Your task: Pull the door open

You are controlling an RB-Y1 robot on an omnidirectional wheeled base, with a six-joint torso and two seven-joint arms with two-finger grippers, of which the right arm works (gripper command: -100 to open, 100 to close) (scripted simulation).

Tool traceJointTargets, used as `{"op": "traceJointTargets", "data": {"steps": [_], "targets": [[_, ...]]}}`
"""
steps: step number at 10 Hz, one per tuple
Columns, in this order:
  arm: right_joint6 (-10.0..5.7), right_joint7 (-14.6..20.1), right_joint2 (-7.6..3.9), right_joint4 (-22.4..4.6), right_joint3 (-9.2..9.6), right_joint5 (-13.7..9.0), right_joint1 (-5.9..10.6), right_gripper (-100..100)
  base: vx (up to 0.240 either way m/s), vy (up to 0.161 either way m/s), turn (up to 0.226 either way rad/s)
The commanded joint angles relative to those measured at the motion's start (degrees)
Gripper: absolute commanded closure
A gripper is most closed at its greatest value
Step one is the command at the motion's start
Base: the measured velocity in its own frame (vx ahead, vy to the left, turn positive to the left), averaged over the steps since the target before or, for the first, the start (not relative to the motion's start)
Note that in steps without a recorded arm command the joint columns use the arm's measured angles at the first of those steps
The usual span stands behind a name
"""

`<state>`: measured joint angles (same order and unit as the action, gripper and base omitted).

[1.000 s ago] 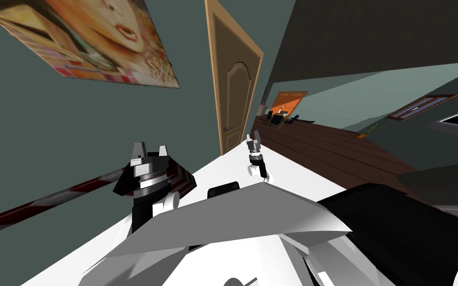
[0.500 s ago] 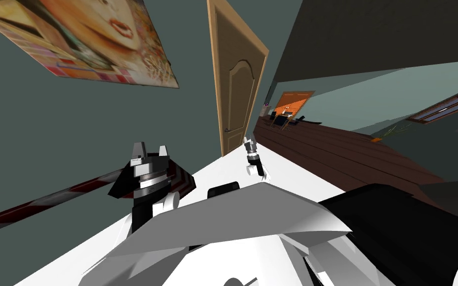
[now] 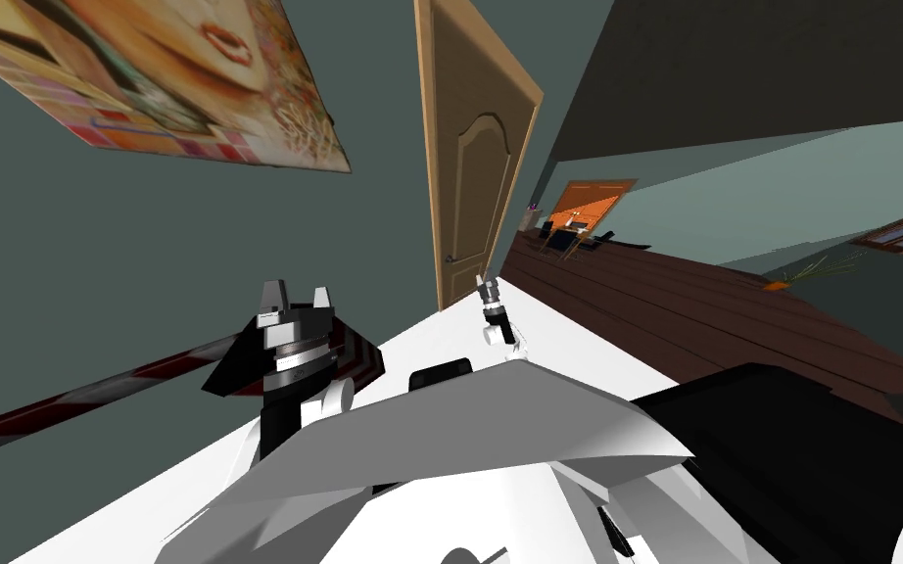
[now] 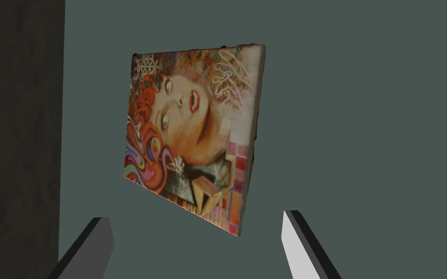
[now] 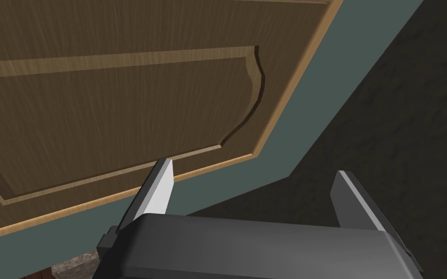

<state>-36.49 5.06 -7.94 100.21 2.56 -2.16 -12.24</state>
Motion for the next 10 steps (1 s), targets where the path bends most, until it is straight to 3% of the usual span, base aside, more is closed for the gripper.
{"op": "traceJointTargets", "data": {"steps": [1,10], "targets": [[-0.27,0.4,-0.61,-2.8,0.08,-0.1,0.99,-100,0.073,-0.064,0.089],[-0.60,1.3,-2.54,-17.4,1.38,0.0,6.71,-100,0.087,-0.068,0.086]]}}
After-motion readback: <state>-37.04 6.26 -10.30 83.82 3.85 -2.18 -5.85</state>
